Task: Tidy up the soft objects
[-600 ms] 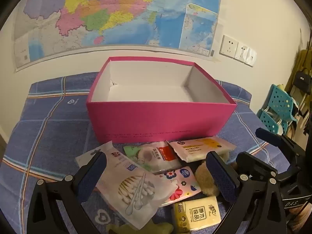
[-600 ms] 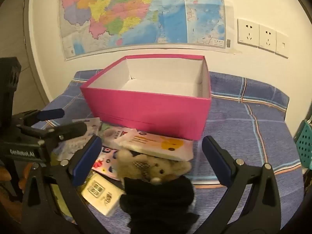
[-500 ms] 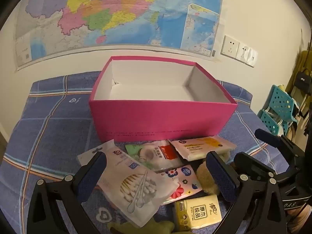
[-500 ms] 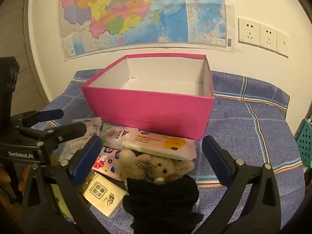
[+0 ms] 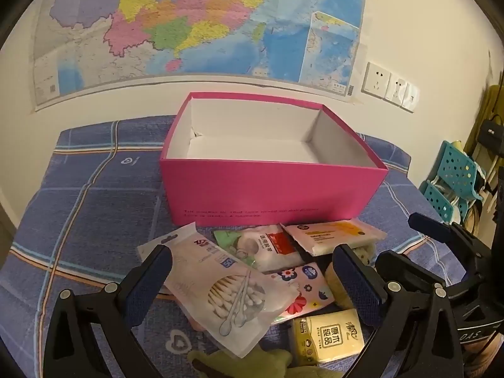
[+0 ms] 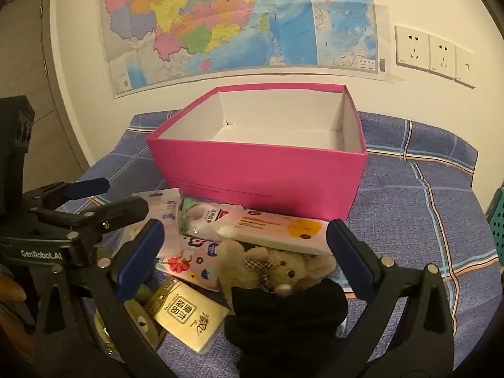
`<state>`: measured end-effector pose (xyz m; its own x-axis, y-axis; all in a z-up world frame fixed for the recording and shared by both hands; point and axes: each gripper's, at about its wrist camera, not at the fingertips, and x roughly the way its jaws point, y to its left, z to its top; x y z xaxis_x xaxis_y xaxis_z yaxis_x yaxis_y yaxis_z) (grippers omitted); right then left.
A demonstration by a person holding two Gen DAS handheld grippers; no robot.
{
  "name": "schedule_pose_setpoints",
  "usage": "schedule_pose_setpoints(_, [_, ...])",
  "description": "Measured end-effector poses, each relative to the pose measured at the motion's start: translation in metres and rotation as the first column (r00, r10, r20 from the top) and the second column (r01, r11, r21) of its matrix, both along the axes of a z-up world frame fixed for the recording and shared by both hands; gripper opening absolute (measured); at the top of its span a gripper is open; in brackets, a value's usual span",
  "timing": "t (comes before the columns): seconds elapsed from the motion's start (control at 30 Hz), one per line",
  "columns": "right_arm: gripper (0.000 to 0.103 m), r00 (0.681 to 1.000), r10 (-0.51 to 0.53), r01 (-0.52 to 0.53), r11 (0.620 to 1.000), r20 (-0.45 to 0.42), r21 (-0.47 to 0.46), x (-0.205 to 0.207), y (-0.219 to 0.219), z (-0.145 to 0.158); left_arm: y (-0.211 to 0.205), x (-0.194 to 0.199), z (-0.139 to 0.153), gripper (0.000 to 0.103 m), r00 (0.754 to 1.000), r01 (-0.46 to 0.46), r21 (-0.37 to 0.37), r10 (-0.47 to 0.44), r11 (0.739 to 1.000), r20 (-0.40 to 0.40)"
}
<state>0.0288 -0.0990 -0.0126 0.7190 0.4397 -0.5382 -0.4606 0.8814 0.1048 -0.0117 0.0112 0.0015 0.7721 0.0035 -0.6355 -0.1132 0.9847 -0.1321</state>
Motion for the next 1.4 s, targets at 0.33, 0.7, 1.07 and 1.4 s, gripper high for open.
schedule_pose_setpoints(0.33, [0.103, 1.0, 0.015, -0.015, 1.0, -0.011, 0.01, 0.0, 0.0023, -0.0024, 0.0016, -0.0019, -0.0011, 0.103, 1.0, -0.006, -0.006, 0.006, 1.0, 0.004])
schedule_pose_setpoints(0.7, [0.103, 0.999, 0.021, -0.021, 1.0, -0.026, 0.024, 0.0016, 0.0026, -0.0043, 0.0029, -0.002, -0.0033, 0.103, 1.0, -0.008, -0.008, 0.008, 1.0, -0.001])
schedule_pose_setpoints(1.07, [0.103, 0.999, 0.034, -0.033, 0.999, -0.039, 0.031, 0.0026, 0.0024, -0.005, 0.0021, -0.0016, -0.0038, 0.103, 1.0, -0.008, -0.008, 0.008, 1.0, -0.002])
schedule_pose_setpoints(1.4, [0.103, 0.998, 0.042, -0.04, 0.999, -0.043, 0.034, 0.0035, 0.0041, -0.0059, 0.0029, -0.0009, -0.0045, 0.103, 1.0, -0.009, -0.007, 0.009, 1.0, -0.003])
